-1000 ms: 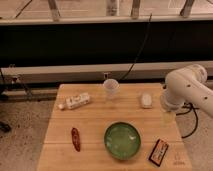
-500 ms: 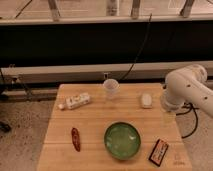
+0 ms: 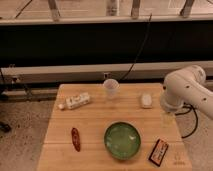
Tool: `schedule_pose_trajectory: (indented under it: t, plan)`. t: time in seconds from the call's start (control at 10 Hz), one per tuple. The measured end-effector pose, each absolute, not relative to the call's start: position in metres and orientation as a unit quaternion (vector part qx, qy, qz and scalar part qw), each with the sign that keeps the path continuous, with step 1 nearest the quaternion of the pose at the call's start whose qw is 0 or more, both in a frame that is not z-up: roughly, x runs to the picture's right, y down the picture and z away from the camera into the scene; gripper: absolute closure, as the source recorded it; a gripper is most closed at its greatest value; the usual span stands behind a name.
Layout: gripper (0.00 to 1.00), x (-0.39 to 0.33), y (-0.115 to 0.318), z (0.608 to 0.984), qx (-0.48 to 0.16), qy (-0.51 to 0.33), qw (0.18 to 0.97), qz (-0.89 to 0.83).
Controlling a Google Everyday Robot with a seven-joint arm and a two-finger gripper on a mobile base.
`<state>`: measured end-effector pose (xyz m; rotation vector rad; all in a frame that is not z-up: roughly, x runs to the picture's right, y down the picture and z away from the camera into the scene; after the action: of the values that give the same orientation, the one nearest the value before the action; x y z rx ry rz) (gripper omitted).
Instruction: Push the ceramic bowl across the table
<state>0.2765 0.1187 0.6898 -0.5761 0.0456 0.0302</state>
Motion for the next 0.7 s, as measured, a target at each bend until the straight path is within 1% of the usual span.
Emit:
schedule_pose_trajectory:
  t: [0.2,0.7]
  plan:
    - [0.20,0.259,0.139,0.705,-0.286,0.023,0.958,0.003]
    - [0.20,0.248,0.153,0.710,-0.288,0.025,0.957,-0.009]
